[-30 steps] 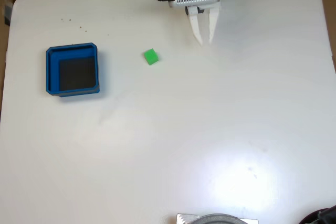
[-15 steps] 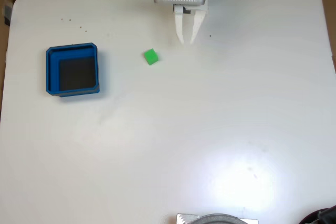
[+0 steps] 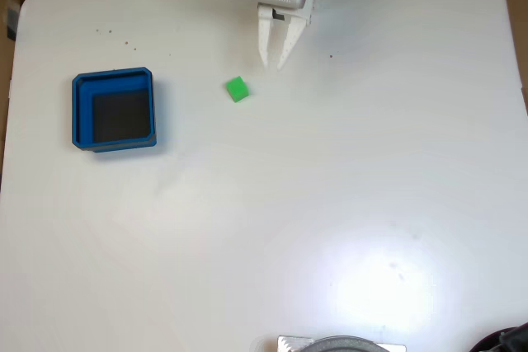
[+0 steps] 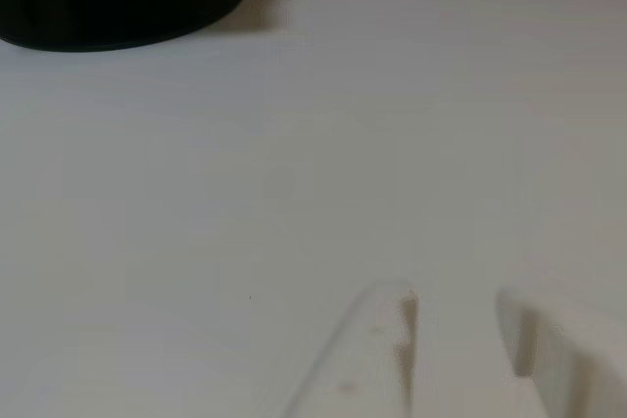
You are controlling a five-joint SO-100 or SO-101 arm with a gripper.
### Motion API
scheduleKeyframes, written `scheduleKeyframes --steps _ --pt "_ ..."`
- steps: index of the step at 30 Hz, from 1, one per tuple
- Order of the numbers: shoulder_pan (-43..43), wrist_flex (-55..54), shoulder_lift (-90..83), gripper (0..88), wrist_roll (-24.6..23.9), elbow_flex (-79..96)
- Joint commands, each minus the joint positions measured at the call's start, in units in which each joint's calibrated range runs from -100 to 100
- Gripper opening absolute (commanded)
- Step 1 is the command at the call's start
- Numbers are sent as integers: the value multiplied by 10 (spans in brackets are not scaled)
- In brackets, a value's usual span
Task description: Pick up green cube and drop it in the blue box
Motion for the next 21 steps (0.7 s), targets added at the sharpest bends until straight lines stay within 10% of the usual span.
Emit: scheduleKeyframes --steps 1,21 --pt "5 -8 -6 25 2 24" --pt "4 32 -6 25 2 26"
